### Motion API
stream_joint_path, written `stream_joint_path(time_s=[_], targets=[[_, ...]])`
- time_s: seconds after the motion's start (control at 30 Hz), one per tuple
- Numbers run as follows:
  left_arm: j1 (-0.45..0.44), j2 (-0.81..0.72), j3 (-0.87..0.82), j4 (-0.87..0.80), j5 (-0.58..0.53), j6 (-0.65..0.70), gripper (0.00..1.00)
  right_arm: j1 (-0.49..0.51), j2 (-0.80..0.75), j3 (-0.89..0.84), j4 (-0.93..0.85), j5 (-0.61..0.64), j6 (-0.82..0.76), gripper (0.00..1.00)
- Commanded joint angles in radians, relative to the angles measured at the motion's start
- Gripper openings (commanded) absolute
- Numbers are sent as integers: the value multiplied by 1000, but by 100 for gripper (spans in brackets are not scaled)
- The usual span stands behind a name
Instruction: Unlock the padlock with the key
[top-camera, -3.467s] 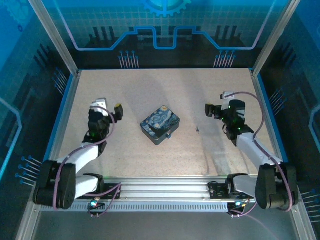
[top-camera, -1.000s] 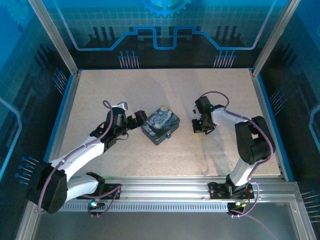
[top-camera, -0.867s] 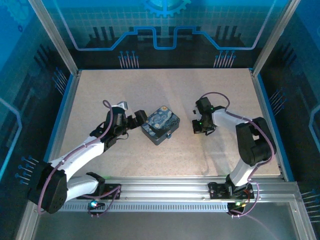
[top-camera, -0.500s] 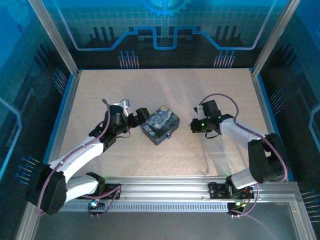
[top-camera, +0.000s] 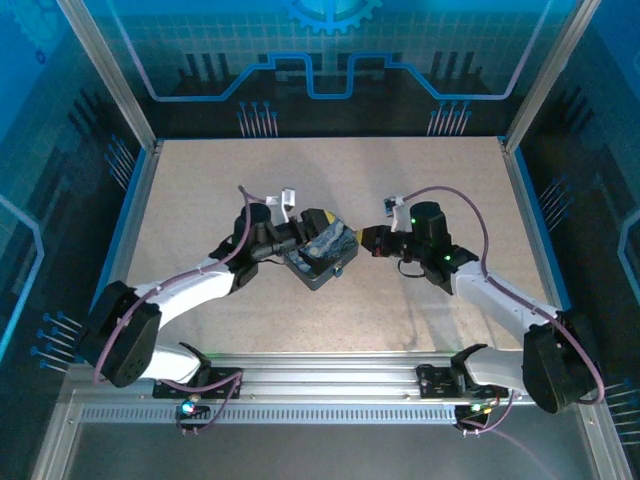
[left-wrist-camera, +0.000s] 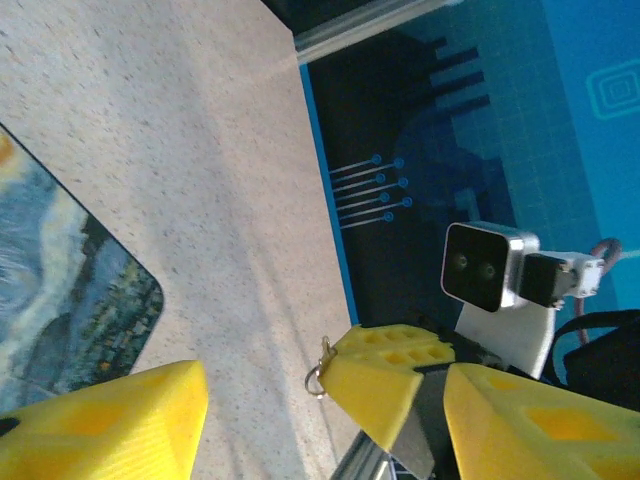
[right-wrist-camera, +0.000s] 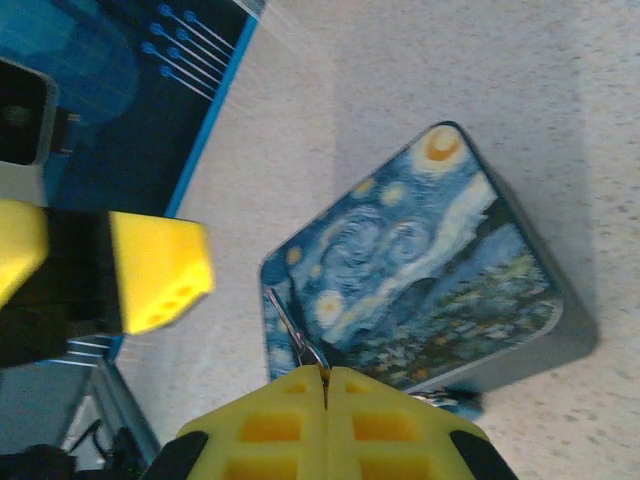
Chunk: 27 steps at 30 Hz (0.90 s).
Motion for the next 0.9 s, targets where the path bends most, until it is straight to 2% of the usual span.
stream_joint_path(time_s=[0.0,0.2,0.4,0.57,0.77,0.87], targets=[[-35,44,50,106,22,-25,61,34,-22,-8,52,-11,83,0],[-73,99,67,149,8,-35,56,61,-12,13,54,-4,97,0],[-84,124,72,169,2,-45,44,70,0,19,56,-8,104,0],[-84,123,68,165,-8,-39,28,72,6,19,57,-7,110,0],[-84,100,66,113,-28,-2,2,70,-2,16,45,-3,91,1],[-82,79,66,75,-33,27,0,62,-6,16,43,-28,59,8]])
